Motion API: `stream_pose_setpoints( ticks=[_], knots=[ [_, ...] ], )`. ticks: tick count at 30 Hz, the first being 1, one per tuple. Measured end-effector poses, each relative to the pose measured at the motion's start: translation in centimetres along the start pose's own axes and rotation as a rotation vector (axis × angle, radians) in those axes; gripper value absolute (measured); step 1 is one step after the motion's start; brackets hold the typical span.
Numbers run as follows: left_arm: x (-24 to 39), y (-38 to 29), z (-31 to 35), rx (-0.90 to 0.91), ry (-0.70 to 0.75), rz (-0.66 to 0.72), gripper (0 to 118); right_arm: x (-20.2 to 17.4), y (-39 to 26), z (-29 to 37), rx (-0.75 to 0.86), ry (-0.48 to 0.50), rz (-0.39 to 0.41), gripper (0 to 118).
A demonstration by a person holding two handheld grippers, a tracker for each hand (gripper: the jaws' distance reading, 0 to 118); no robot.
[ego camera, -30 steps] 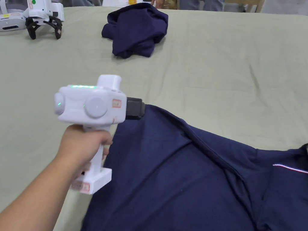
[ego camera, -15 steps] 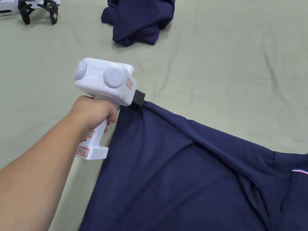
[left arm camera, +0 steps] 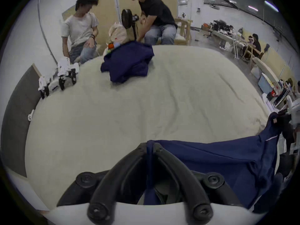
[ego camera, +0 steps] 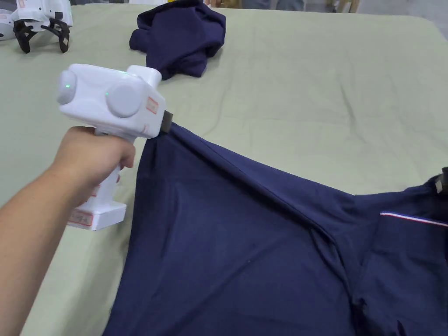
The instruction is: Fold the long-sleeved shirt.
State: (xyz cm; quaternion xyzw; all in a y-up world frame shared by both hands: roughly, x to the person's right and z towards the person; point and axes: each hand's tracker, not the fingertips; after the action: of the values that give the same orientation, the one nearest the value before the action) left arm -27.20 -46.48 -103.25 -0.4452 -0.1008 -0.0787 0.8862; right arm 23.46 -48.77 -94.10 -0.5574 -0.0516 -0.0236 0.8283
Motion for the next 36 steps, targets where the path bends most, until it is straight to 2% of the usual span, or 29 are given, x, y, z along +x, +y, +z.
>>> stream_pose_setpoints(
  ticks=[4, 10, 17, 23, 27, 31, 36],
  knots=[
    [0.2, -2.7, 5.4, 0.084, -0.015, 0.009, 3, 0.5, -1.2, 4.2, 0.081, -0.004, 0.026, 22],
    [1.8, -10.8, 12.5, 0.148, -0.033, 0.002, 3, 0.5, -7.8, 10.2, 0.206, 0.027, 0.045, 21],
    [3.9, -21.2, 17.2, 0.162, -0.081, 0.058, 3, -0.4, -17.4, 11.5, 0.300, 0.006, 0.086, 21],
    [4.8, -28.5, 19.5, 0.133, -0.072, 0.100, 3, -1.6, -25.4, 11.7, 0.292, 0.003, 0.081, 21],
    [4.6, -32.1, 20.3, 0.113, -0.087, 0.171, 3, -1.8, -29.8, 11.7, 0.274, 0.006, 0.028, 20],
    [5.1, -35.0, 20.6, 0.096, -0.051, 0.157, 3, -2.4, -33.2, 10.7, 0.223, 0.009, 0.005, 19],
    [5.1, -37.4, 20.9, 0.103, -0.035, 0.233, 3, -3.5, -36.1, 9.5, 0.193, -0.043, 0.001, 18]
  ],
)
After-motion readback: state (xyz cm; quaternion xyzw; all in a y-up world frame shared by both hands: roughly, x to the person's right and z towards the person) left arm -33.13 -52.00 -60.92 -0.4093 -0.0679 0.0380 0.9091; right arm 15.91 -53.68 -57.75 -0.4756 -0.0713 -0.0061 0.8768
